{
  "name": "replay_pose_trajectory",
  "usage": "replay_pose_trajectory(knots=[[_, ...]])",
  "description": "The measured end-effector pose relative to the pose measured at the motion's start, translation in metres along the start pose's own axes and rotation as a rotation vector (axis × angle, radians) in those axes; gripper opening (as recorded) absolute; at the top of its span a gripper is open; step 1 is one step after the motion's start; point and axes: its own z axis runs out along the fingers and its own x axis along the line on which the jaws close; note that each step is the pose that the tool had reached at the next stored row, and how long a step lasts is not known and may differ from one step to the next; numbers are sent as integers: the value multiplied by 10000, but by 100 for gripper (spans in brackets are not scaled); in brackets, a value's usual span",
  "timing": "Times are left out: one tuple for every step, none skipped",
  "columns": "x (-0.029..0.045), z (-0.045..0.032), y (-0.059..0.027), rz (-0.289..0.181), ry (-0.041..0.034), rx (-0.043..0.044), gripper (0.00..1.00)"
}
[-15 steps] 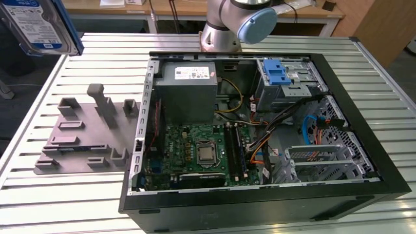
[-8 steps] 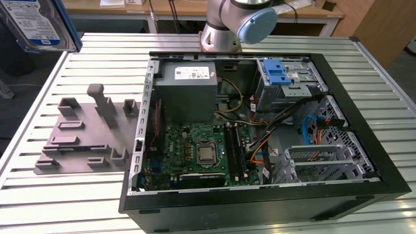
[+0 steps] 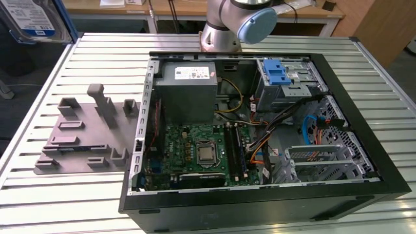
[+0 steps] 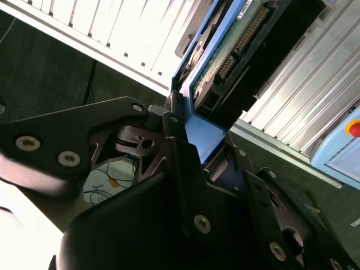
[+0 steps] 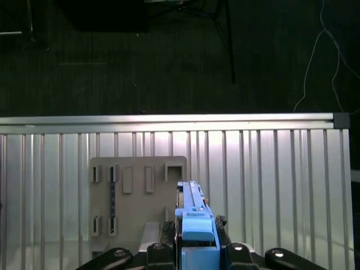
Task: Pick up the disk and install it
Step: 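Pick up the disk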
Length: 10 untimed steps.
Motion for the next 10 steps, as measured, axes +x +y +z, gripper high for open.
replay_pose_trajectory(knots=[[5,0,0,-1,-1,1,36],[18,-1,-1,-1,-1,2,36],[41,-3,-1,0,-1,1,36],[71,-5,-2,1,0,1,36],[105,-6,-3,1,-1,1,36],[140,-8,-4,0,-1,2,36],[175,-10,-5,0,0,1,36],[210,-12,-6,0,-1,2,36],[245,-14,-8,0,0,0,36],[283,-16,-9,1,-1,2,36]])
